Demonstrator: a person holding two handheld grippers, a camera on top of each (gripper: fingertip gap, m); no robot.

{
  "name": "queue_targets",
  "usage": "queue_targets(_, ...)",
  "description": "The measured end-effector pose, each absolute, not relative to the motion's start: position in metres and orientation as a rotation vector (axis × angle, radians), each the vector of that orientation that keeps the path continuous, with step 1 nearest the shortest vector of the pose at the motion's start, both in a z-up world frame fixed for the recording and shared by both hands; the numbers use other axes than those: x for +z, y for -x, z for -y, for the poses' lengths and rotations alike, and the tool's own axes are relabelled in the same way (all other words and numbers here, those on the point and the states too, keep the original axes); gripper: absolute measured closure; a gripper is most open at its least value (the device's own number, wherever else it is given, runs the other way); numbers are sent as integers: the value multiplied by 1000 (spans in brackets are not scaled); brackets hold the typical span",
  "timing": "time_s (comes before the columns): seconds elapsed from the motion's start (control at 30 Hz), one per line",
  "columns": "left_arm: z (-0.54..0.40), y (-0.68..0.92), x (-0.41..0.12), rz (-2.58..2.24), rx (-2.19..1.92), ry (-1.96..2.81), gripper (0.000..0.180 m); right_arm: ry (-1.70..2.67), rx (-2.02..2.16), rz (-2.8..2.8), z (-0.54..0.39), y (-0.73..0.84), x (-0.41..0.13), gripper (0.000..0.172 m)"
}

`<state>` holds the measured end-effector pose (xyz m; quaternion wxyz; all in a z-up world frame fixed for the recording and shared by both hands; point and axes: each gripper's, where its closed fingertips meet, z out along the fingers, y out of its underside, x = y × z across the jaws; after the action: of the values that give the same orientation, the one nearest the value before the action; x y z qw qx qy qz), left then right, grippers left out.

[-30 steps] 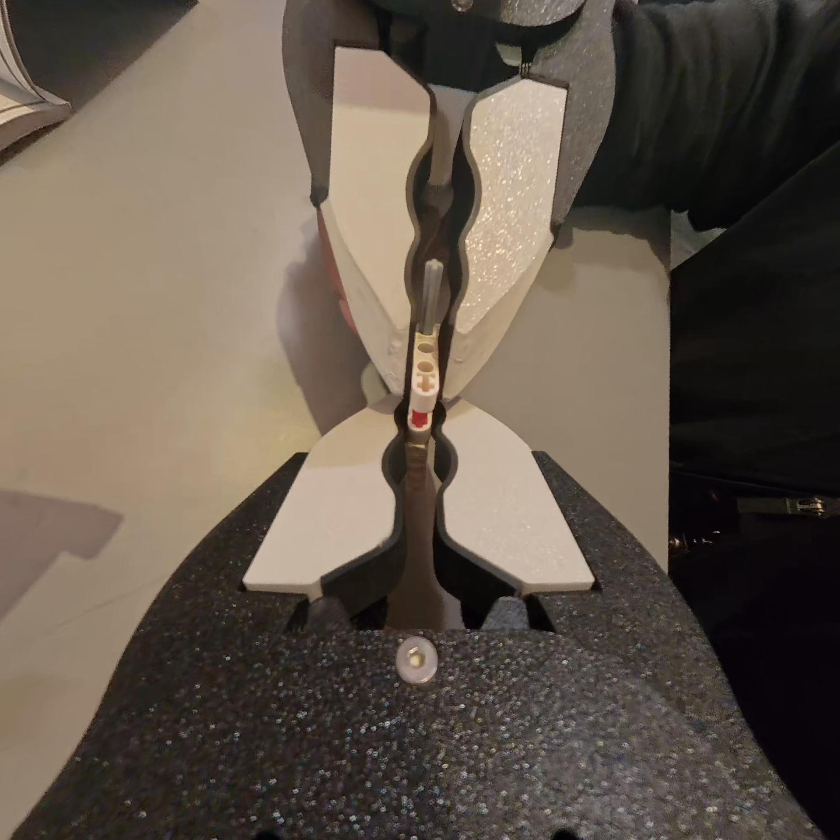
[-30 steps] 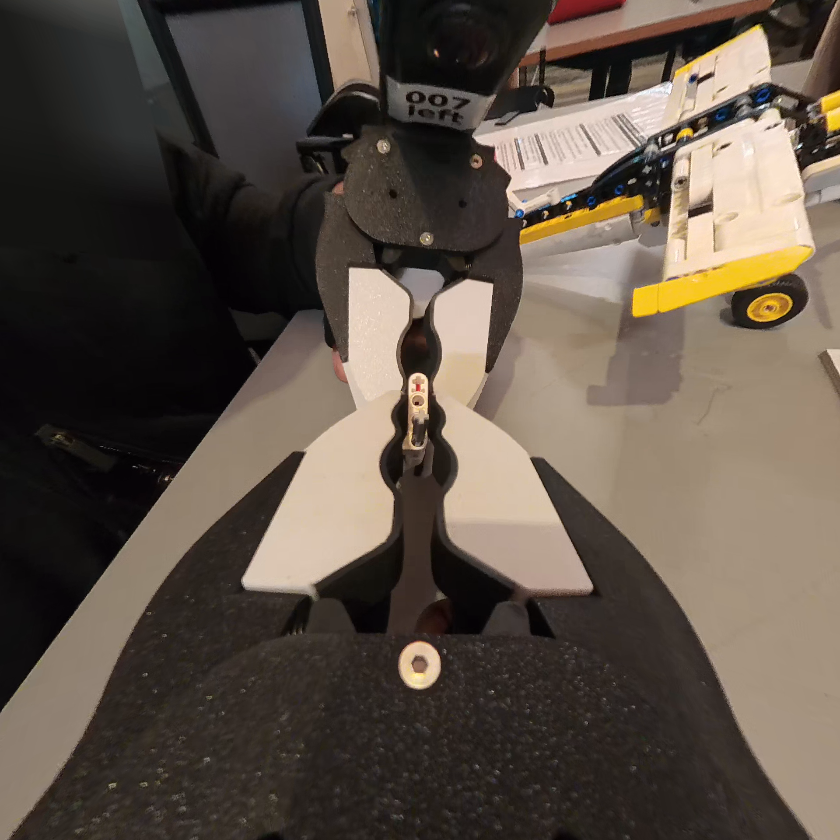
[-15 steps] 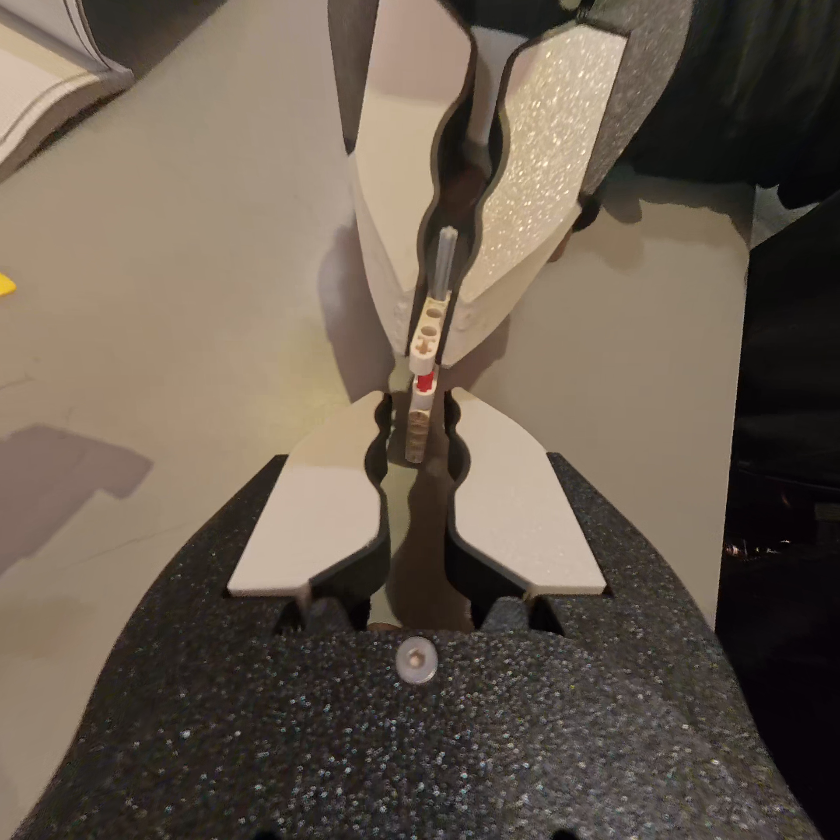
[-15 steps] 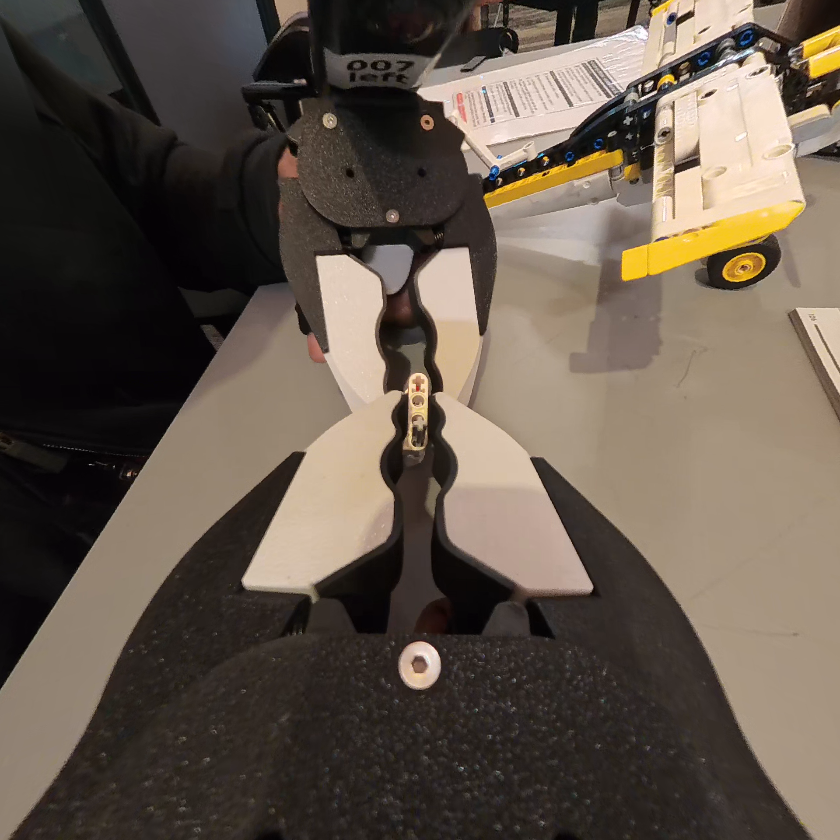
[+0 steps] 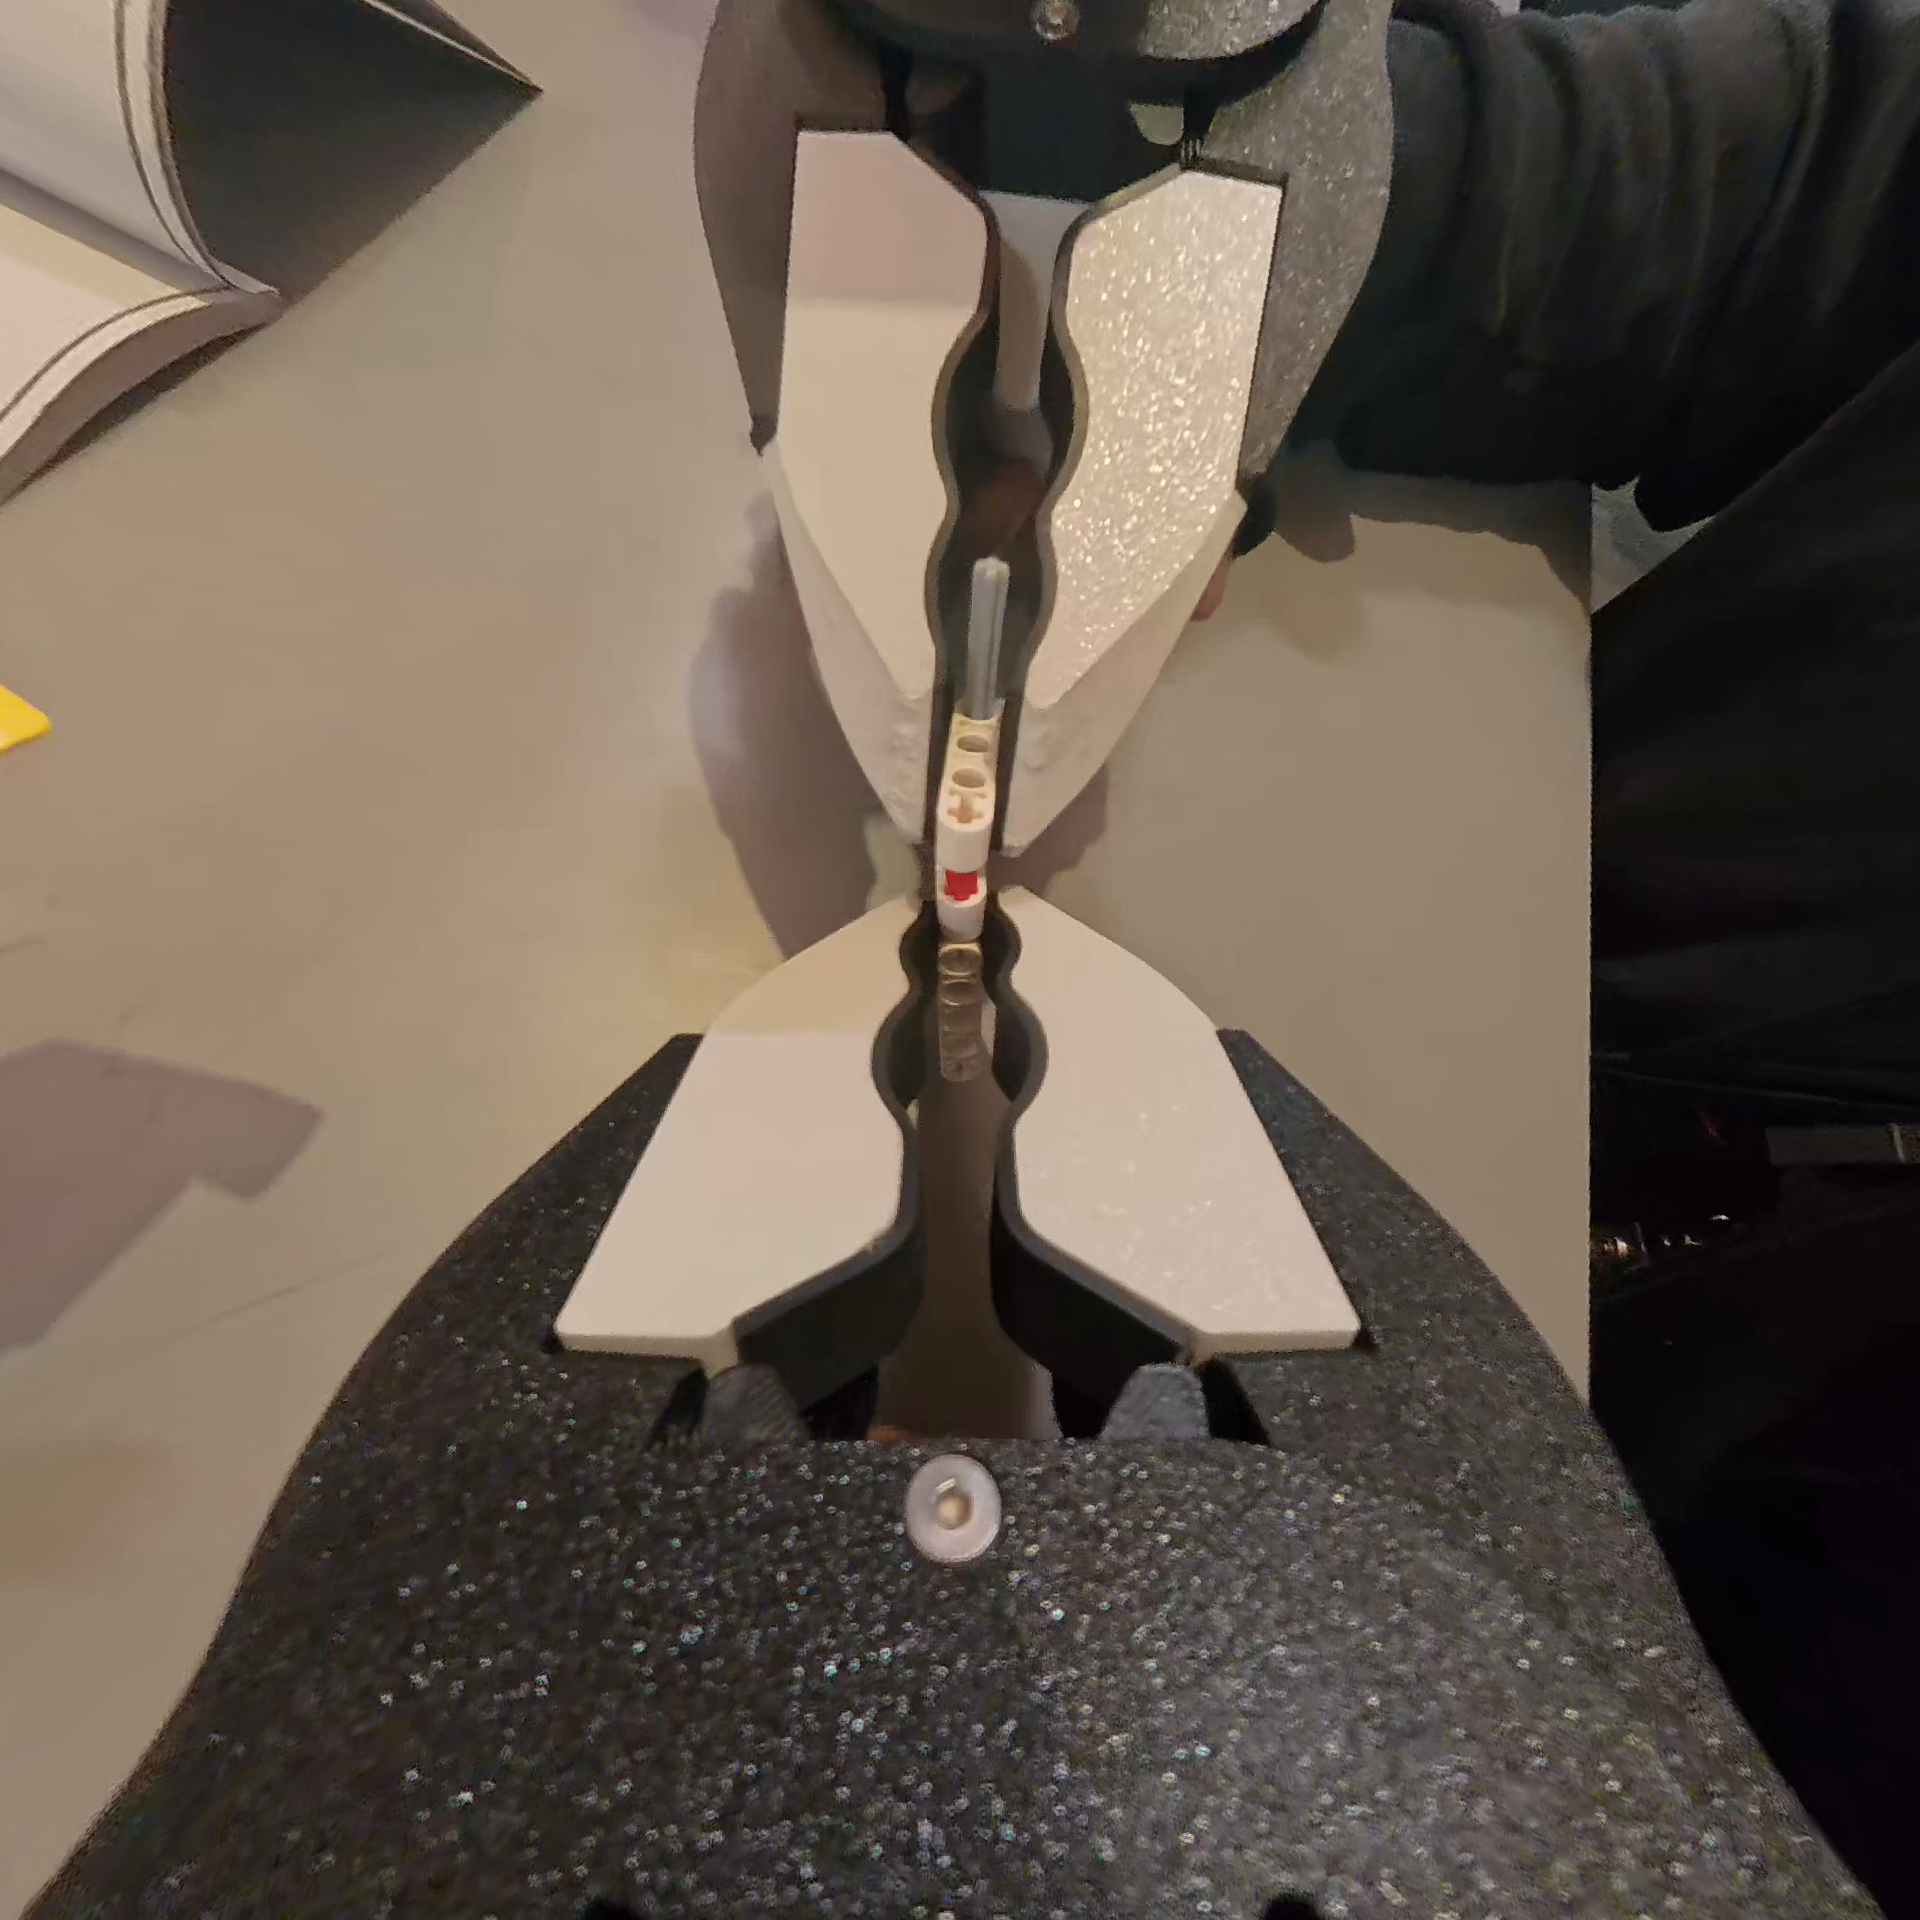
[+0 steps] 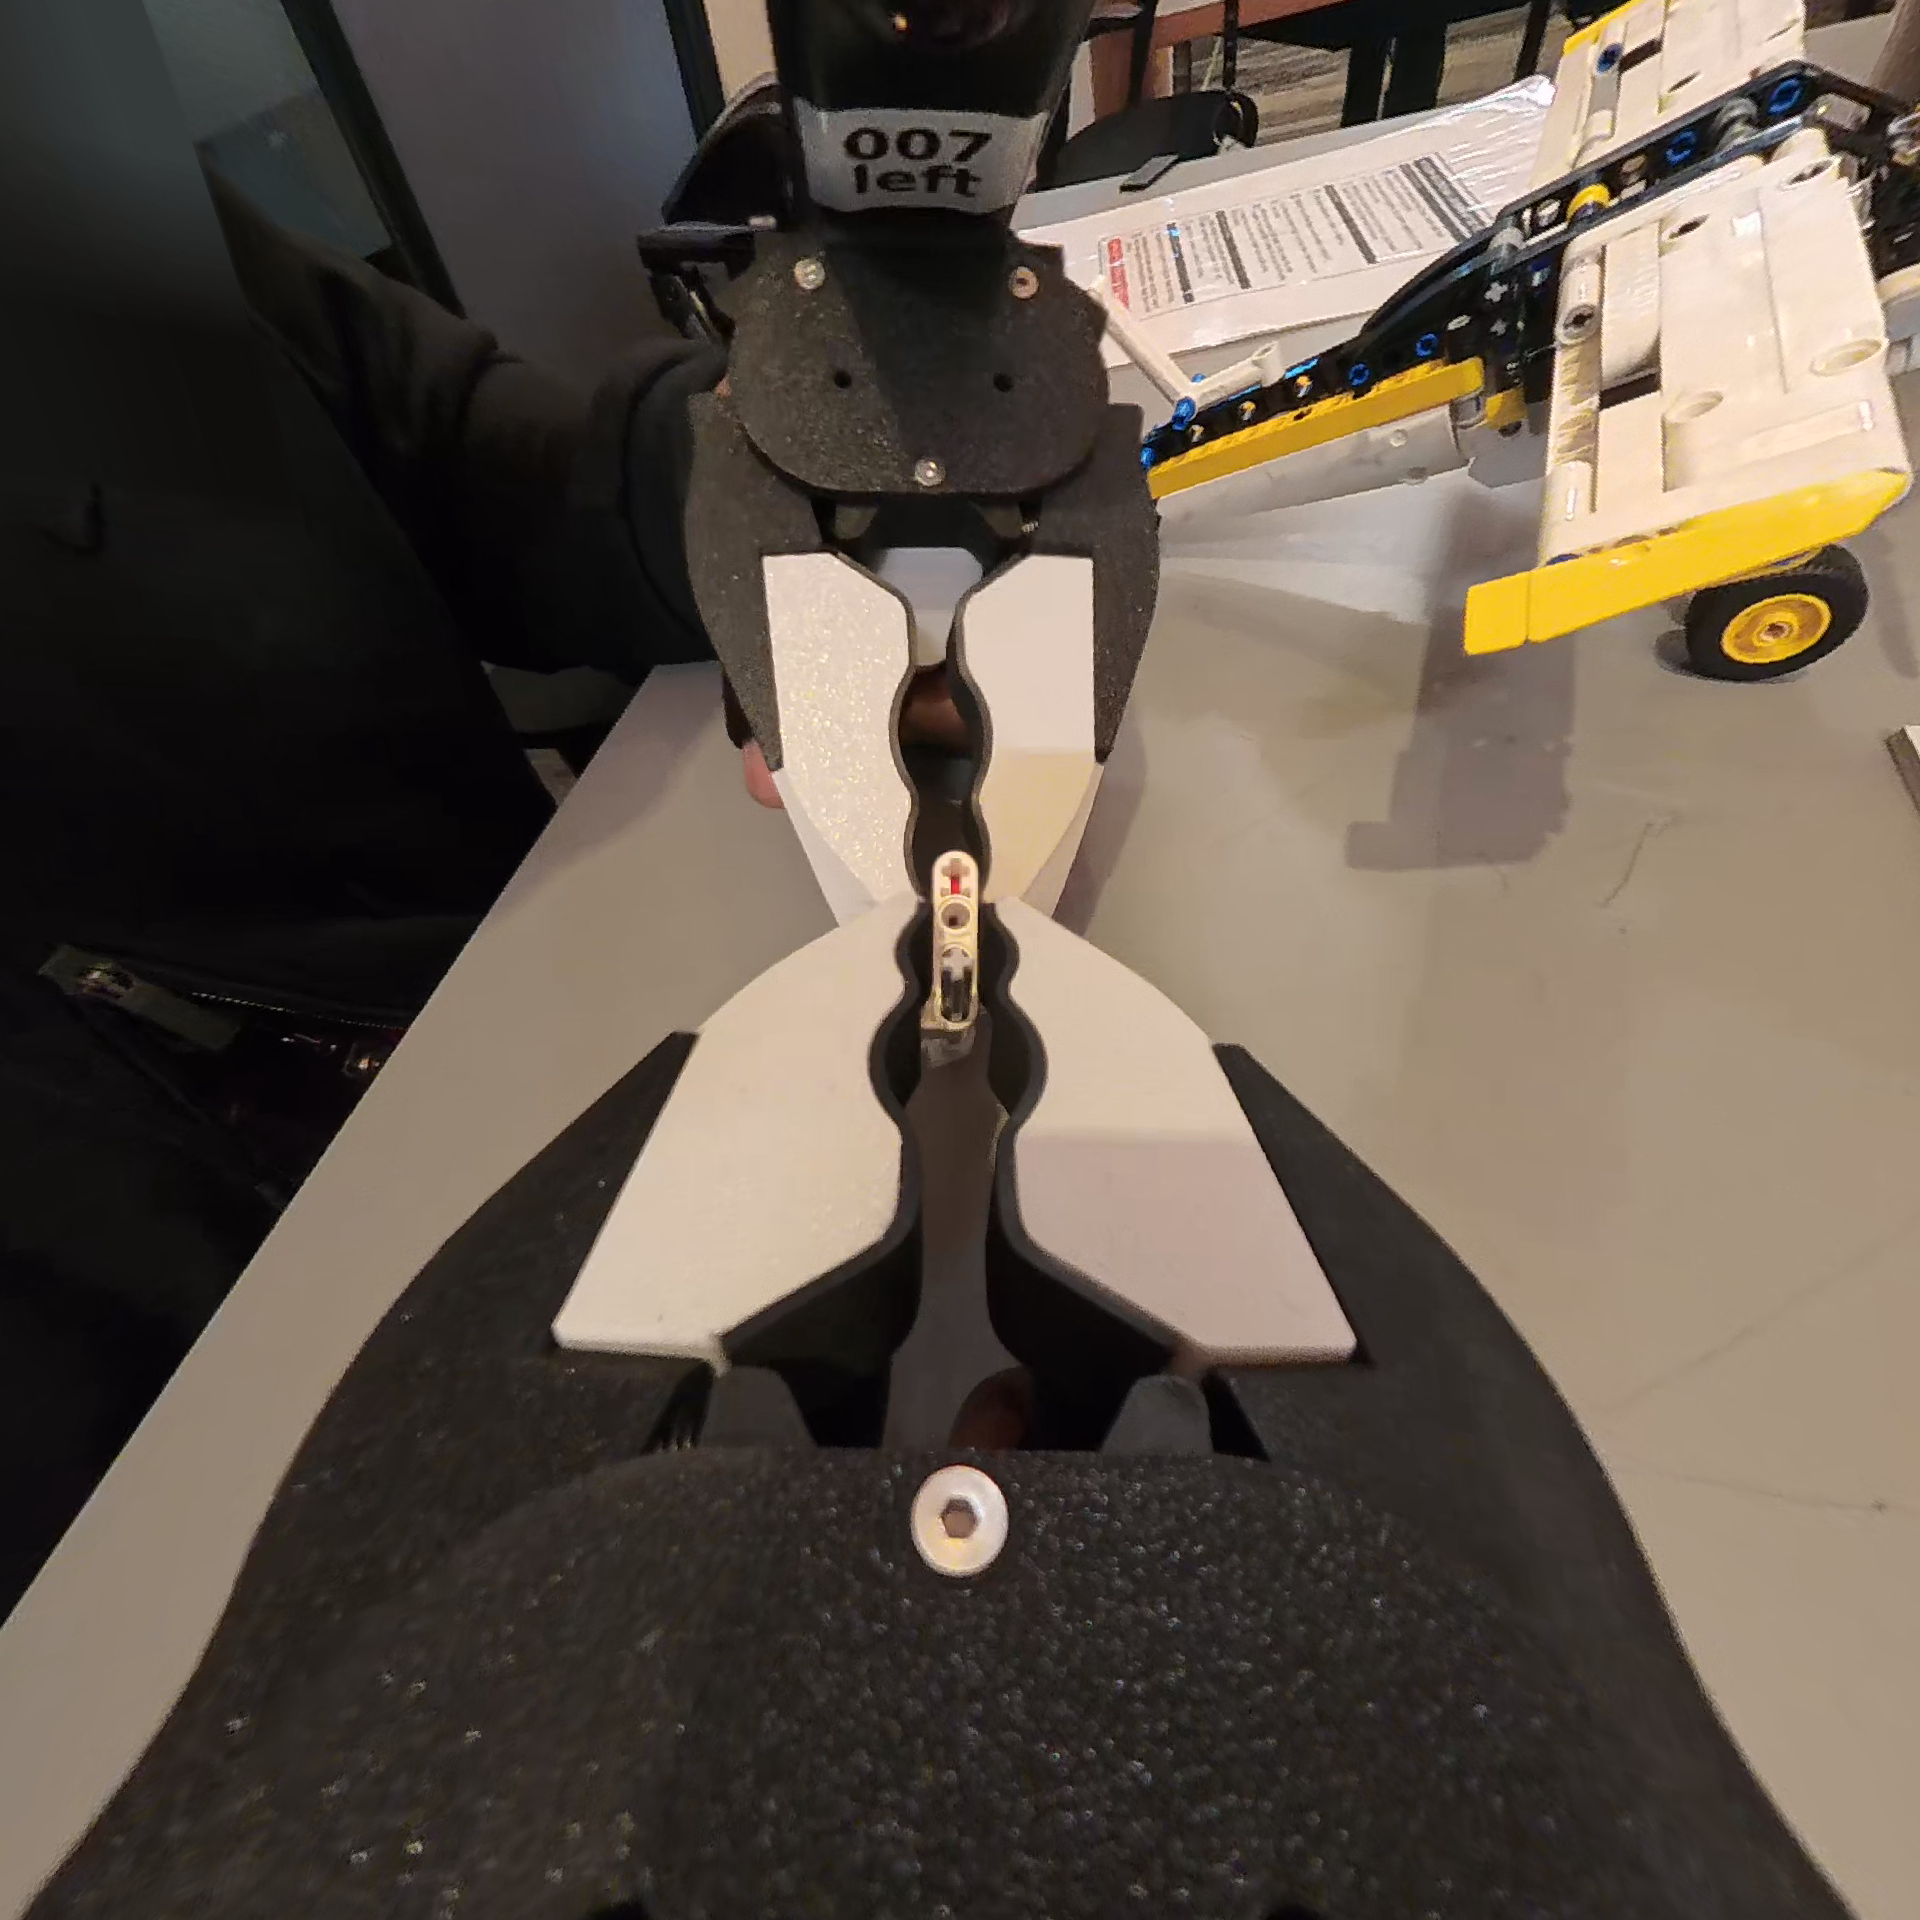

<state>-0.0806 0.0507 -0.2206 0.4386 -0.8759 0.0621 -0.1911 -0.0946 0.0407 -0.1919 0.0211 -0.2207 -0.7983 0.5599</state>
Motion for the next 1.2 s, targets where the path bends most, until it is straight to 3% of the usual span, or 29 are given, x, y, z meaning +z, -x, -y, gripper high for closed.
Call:
queue_targets(0.53,-53,81,-224,-280,-395,2281,173,662,1641,2558,-46,91,-199,164)
queue_targets(0.73,-53,82,-224,-282,-385,2249,173,581,1507,2534,-51,93,-192,137)
queue_targets(1.0,-53,84,-228,-380,-215,2346,173,368,1065,2658,-57,88,-206,153)
queue_targets(1.03,-53,83,-228,-397,-217,2356,173,356,1065,2656,-54,87,-205,162)
queue_targets(1.2,-53,84,-223,-418,-173,2370,173,374,1146,2652,-54,87,-202,164)
